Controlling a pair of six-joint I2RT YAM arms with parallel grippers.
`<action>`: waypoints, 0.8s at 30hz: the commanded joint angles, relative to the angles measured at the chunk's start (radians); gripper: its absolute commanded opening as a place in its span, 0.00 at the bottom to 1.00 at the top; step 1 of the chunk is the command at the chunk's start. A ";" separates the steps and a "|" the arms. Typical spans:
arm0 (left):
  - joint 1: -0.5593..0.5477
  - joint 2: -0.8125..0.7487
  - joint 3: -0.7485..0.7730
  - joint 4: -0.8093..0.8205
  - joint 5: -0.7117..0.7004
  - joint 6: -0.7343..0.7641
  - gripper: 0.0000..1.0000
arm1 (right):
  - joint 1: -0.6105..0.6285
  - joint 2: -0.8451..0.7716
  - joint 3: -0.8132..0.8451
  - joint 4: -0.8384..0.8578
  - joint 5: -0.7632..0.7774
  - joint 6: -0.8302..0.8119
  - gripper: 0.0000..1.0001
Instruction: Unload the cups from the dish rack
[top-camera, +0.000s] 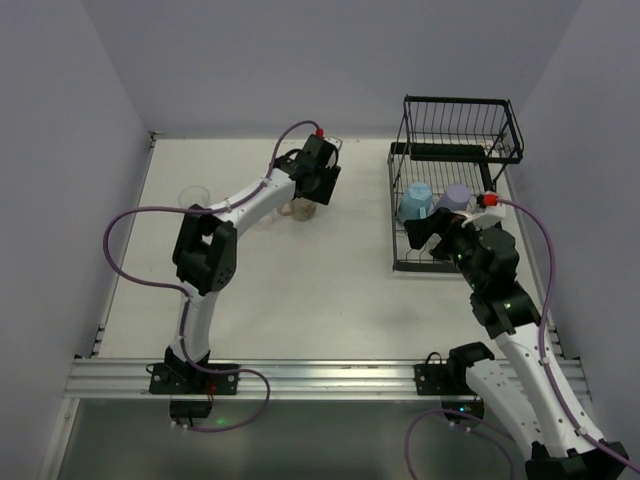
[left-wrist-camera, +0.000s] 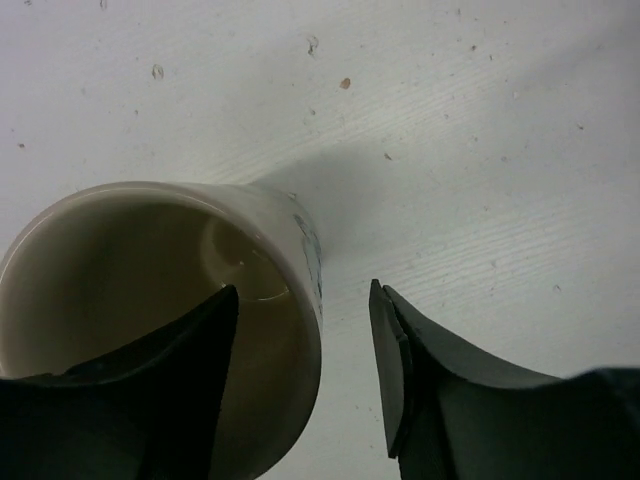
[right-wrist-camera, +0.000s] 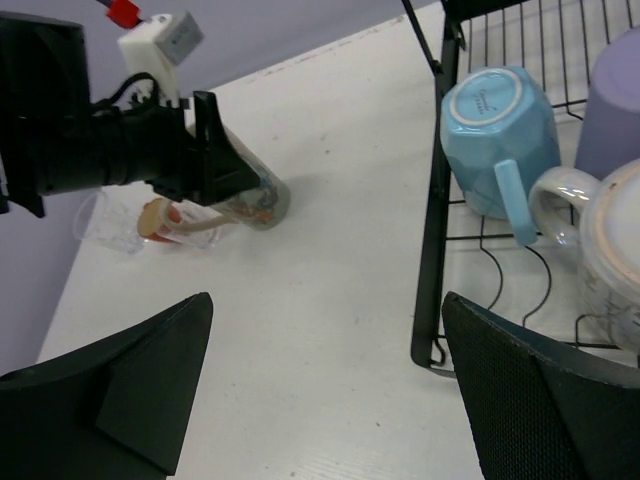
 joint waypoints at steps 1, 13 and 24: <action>0.009 -0.067 0.031 -0.004 0.004 0.019 0.61 | -0.004 0.036 0.080 -0.071 0.124 -0.068 0.99; -0.003 -0.302 -0.059 0.078 0.011 -0.022 1.00 | -0.007 0.127 0.132 -0.147 0.372 -0.137 0.99; -0.087 -0.875 -0.482 0.339 0.327 -0.111 1.00 | -0.122 0.314 0.233 -0.247 0.382 -0.298 0.99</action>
